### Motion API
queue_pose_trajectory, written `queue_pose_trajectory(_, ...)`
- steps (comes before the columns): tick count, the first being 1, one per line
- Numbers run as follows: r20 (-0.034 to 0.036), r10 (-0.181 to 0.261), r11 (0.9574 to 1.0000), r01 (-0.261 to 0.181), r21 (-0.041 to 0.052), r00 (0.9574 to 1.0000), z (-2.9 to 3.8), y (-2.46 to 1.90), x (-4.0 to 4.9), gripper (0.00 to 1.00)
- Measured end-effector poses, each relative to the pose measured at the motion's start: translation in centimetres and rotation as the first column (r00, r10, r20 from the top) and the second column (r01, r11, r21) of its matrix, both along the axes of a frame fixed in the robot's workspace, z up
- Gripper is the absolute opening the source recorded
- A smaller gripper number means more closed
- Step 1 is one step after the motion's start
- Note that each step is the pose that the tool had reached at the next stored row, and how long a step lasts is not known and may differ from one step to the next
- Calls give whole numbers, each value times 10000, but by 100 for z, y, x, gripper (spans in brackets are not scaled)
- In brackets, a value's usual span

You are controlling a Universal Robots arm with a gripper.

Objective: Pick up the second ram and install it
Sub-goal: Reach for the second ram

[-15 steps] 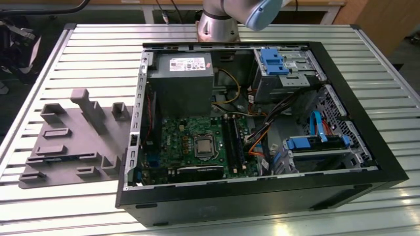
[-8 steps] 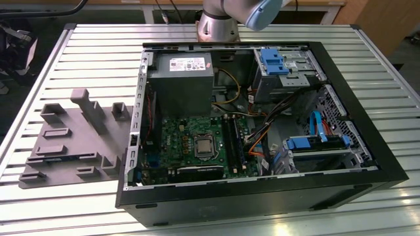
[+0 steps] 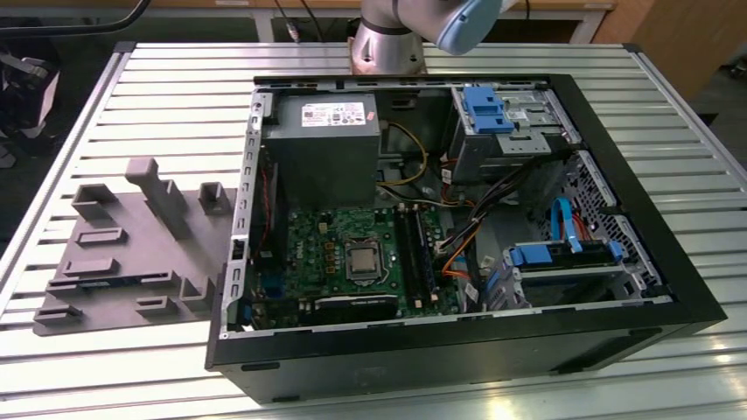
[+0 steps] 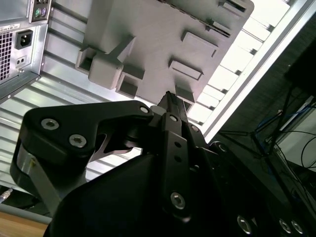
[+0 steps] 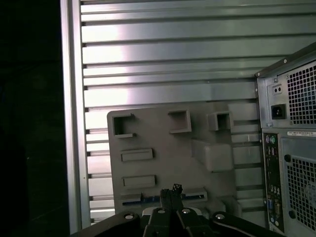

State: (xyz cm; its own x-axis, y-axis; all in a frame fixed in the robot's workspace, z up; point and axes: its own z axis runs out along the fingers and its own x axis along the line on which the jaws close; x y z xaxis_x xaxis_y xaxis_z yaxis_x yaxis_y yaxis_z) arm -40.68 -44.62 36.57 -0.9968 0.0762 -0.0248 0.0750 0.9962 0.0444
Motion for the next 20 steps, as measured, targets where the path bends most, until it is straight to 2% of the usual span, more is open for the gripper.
queue_pose_trajectory(11, -1, 0, 10000, 0, 0, 10000, -13, -43, -83, 11)
queue_pose_trajectory(20, 0, 0, 10000, 0, 0, 10000, -49, -118, -120, 11)
